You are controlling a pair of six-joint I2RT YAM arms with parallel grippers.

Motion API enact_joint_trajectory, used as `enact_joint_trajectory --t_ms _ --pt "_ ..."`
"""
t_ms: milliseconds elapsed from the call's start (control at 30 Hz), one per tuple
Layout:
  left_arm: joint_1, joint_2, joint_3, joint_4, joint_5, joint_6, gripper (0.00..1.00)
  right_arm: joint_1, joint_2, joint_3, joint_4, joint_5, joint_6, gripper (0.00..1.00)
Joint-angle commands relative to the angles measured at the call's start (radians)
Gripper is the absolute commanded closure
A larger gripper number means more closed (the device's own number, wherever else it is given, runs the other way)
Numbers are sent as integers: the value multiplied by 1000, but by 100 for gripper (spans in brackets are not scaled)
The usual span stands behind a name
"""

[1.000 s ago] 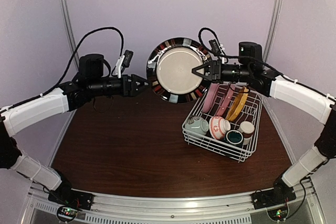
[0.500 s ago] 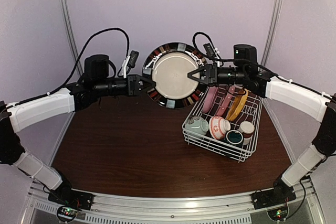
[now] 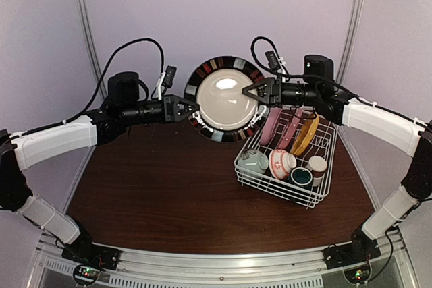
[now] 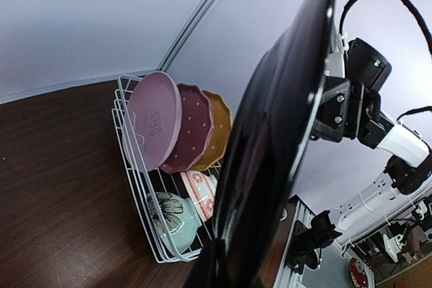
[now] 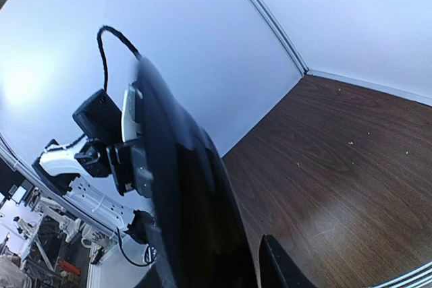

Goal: Unload the mixed dishes from the dish rack
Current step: Pass from the right arm to the left, then place the plate at the center of the board.

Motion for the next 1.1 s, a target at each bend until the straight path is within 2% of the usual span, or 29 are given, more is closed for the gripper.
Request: enact_joint_trajectory --t_ms 0,67,200,333,567,800,1067 --pt "-8 2 -10 129 16 -11 100 -36 -26 -13 127 9 73 48" --pt "-8 0 -13 141 15 -17 100 -50 -34 -25 139 17 84 28" --pt "-6 2 -15 141 -5 -28 100 -62 -43 -27 149 11 94 11" --pt "-4 11 -14 151 -14 -48 100 -75 -46 -27 139 23 100 1" --pt "31 16 -19 173 -21 -98 100 -112 -72 -25 75 74 75 0" --pt "137 11 -51 250 -28 -189 100 -133 -110 23 -39 123 -13 0" --pt "274 35 -108 316 -87 -261 100 -174 -174 4 -122 155 -63 0"
